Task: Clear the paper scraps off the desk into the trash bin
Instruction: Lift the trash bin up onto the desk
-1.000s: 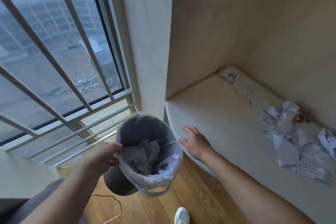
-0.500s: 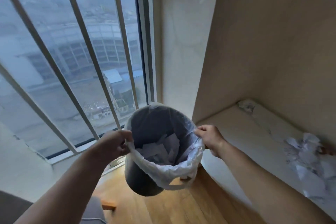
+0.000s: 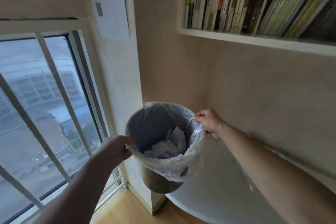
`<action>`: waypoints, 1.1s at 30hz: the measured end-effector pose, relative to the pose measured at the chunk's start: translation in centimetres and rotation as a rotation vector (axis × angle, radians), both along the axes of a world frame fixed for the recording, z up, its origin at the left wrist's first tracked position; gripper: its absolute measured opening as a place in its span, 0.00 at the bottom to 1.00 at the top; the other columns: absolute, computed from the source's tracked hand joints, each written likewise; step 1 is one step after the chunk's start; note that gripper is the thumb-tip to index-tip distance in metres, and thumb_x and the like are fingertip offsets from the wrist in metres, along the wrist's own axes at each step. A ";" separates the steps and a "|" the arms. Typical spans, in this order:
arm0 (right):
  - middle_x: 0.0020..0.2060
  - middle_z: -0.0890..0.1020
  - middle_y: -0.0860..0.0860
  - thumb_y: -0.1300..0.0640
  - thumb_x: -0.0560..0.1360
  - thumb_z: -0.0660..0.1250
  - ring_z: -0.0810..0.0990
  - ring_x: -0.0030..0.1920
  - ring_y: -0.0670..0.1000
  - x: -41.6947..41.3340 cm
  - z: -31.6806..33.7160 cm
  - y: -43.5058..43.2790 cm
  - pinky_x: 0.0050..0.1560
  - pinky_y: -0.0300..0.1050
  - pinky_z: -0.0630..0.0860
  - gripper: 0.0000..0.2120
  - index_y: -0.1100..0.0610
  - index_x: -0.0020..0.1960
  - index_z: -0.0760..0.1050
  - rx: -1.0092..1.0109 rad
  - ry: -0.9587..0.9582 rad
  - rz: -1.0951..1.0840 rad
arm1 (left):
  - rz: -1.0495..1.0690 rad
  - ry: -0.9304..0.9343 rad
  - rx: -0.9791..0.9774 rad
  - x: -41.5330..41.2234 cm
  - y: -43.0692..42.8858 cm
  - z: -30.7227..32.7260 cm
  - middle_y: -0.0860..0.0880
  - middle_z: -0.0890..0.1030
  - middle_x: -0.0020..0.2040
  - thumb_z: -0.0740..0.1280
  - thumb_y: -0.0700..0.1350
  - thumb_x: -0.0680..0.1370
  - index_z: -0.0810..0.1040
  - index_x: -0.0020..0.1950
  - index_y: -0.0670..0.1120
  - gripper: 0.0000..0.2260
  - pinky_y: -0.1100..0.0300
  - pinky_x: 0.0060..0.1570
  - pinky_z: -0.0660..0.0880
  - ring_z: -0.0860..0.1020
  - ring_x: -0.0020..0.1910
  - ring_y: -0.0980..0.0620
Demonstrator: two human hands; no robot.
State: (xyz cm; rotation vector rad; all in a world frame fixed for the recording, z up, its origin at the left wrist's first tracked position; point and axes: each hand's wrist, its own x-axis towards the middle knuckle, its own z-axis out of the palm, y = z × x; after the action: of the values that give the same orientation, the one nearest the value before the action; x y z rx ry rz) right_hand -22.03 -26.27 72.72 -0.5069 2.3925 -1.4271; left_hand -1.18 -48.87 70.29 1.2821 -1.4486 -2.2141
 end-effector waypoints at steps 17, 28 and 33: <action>0.31 0.72 0.55 0.61 0.73 0.65 0.70 0.33 0.52 -12.4 -7.6 -0.1 0.36 0.45 0.65 0.07 0.60 0.37 0.76 0.061 -0.079 0.081 | -0.019 -0.143 -0.098 -7.6 2.1 -3.9 0.41 0.73 0.29 0.74 0.32 0.68 0.77 0.46 0.30 0.11 0.59 0.26 0.79 0.75 0.23 0.49; 0.36 0.80 0.51 0.47 0.72 0.68 0.77 0.36 0.52 -7.9 -5.6 3.3 0.39 0.48 0.72 0.11 0.53 0.38 0.76 -0.025 -0.022 -0.059 | -0.082 -0.136 -0.397 -5.5 2.8 0.5 0.38 0.73 0.42 0.76 0.38 0.69 0.77 0.46 0.35 0.12 0.59 0.25 0.79 0.77 0.40 0.44; 0.36 0.80 0.48 0.51 0.73 0.69 0.77 0.35 0.49 -4.9 -5.0 7.3 0.34 0.42 0.72 0.04 0.51 0.43 0.78 -0.061 0.027 -0.184 | -0.111 0.011 -0.336 -4.8 5.2 2.6 0.41 0.75 0.36 0.74 0.35 0.71 0.78 0.43 0.36 0.07 0.59 0.27 0.79 0.77 0.33 0.46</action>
State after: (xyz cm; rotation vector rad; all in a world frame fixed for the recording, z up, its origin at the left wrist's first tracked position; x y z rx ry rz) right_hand -26.94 -18.93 67.71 -0.3294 2.4779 -1.5833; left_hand -6.02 -43.70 72.88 1.0998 -1.8315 -1.9244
